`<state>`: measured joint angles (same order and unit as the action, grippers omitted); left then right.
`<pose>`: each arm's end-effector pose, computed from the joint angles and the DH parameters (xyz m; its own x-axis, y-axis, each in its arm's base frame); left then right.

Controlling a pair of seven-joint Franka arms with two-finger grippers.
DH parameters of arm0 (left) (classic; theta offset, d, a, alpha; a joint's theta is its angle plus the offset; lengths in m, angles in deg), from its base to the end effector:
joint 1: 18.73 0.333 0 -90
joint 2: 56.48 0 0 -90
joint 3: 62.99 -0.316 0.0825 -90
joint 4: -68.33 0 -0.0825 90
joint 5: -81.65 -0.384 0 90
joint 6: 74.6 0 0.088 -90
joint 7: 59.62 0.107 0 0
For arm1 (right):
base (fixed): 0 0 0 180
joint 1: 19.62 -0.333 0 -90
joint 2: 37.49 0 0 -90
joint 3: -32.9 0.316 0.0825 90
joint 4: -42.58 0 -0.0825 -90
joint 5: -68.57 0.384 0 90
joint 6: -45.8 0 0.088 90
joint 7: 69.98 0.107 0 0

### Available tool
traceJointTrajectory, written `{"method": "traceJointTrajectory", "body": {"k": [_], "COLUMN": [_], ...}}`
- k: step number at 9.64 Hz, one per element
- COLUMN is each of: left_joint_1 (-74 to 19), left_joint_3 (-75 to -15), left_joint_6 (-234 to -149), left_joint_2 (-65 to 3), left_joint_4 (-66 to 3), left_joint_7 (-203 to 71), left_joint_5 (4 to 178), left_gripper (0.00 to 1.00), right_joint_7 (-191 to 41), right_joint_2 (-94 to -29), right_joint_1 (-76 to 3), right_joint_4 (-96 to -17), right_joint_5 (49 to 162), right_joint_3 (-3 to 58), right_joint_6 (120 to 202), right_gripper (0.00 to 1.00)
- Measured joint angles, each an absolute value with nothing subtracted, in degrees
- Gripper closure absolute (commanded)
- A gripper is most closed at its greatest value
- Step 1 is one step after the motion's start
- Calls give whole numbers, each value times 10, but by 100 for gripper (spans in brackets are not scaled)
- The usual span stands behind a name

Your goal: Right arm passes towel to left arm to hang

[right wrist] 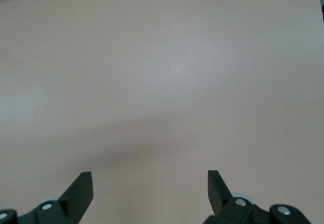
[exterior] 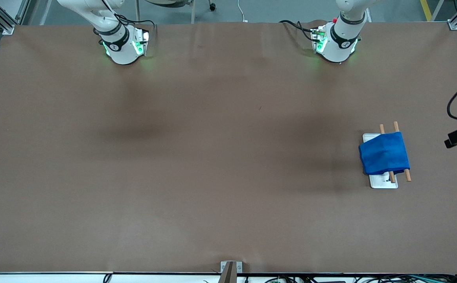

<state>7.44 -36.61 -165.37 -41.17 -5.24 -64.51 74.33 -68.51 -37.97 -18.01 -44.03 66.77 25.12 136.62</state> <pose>0.6288 0.0537 0.6162 0.9931 0.1010 0.0600 0.1015 -0.9948 -0.0049 0.5512 -0.0942 0.6492 0.9800 -0.1875 0.0659 -0.1898 -0.9813 0.0308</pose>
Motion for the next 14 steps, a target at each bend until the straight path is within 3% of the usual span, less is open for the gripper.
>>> {"method": "traceJointTrajectory", "body": {"k": [4,6,7,8,10,11,14], "left_joint_1": [73,66,26,-37,-113,-143,-172], "left_joint_3": [-303,-304,-342,-417,-520,-552,-564], "left_joint_6": [-1612,-1610,-1608,-1605,-1619,-1634,-1640], "left_joint_2": [-455,-465,-476,-496,-556,-590,-660], "left_joint_4": [-53,-54,-57,-73,-151,-199,-273], "left_joint_7": [-692,-679,-660,-641,-616,-615,-623], "left_joint_5": [749,752,758,786,837,841,827], "left_gripper": [0,0,0,0,0,0,0], "right_joint_7": [-685,-685,-685,-685,-685,-685,-685], "right_joint_2": [-380,-380,-380,-380,-380,-380,-380], "right_joint_1": [-180,-180,-180,-180,-181,-181,-181], "right_joint_4": [-440,-440,-440,-440,-440,-440,-440], "right_joint_5": [668,668,668,668,668,668,668], "right_joint_3": [251,251,251,251,251,251,250], "right_joint_6": [1366,1366,1366,1366,1366,1366,1366], "right_gripper": [0,0,0,0,0,0,0]}}
